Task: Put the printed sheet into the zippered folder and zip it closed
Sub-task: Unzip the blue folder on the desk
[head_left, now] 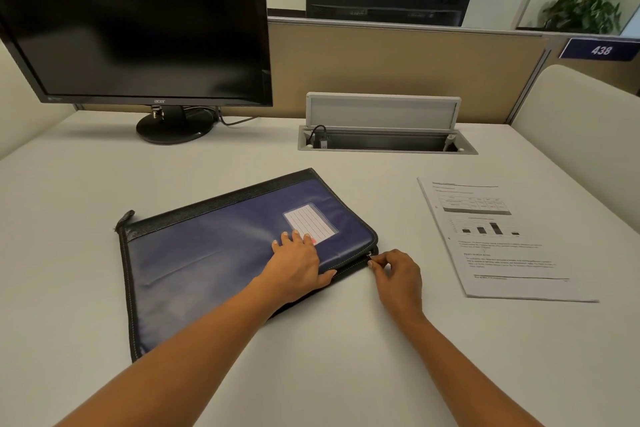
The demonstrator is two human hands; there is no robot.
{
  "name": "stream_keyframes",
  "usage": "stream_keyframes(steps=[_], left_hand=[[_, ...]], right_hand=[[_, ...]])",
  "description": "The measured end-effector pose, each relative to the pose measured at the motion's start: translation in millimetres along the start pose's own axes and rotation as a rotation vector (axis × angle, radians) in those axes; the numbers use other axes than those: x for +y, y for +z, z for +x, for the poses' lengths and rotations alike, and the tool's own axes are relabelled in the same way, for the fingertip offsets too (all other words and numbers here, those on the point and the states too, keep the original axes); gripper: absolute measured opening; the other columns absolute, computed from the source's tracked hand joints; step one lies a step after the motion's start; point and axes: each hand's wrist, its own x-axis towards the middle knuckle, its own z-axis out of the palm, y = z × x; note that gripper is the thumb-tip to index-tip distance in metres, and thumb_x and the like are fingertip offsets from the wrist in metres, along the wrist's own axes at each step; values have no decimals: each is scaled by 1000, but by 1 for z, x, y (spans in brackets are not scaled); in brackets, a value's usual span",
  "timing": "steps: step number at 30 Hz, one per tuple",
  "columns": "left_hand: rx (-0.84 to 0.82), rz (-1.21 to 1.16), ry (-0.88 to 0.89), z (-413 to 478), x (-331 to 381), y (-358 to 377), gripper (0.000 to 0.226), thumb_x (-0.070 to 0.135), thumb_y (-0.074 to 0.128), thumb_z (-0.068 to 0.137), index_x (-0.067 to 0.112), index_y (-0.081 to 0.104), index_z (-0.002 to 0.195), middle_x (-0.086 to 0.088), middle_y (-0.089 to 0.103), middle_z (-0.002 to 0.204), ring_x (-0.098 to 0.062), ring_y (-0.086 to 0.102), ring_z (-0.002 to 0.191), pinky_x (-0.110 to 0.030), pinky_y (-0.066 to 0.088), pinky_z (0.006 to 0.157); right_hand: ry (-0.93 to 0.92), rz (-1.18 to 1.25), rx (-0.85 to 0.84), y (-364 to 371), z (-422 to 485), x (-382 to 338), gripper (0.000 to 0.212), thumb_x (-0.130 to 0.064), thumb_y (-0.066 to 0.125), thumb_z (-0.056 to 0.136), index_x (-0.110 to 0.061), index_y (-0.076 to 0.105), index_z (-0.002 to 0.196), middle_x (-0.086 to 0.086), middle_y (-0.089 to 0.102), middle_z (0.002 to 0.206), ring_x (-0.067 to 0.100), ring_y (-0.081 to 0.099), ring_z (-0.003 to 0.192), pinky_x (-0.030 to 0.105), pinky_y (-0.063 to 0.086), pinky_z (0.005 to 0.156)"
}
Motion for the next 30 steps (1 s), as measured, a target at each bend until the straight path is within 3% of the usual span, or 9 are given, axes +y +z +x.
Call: stream_keyframes(steps=[6, 15, 20, 30], left_hand=[[17, -11, -12, 3, 1, 3, 89, 65, 29, 86, -4, 16, 140, -32, 21, 146, -49, 20, 133, -55, 23, 108], [25, 5, -21, 3, 2, 4, 87, 64, 29, 86, -3, 18, 140, -31, 22, 145, -48, 21, 133, -55, 23, 108], [38, 2, -23, 3, 2, 4, 87, 65, 31, 85, -3, 22, 138, -30, 28, 143, -47, 25, 131, -55, 25, 107], [56, -11, -18, -1, 1, 3, 88, 65, 32, 85, -1, 16, 141, -28, 23, 146, -45, 22, 134, -53, 23, 109]], right_hand=[[-19, 19, -44, -1, -2, -2, 9, -10, 63, 84, -3, 67, 88, 13, 66, 91, 15, 52, 80, 15, 37, 67], [-70, 37, -90, -1, -4, -3, 10, -11, 63, 84, -4, 67, 90, 13, 66, 92, 17, 55, 82, 18, 39, 72], [-239, -6, -270, 9, -17, -10, 11, -16, 64, 83, -6, 68, 86, 10, 66, 88, 9, 49, 78, 2, 34, 64], [-228, -26, -254, 11, -16, -8, 14, -21, 64, 84, -9, 68, 88, 8, 66, 91, 7, 49, 78, 3, 33, 63]])
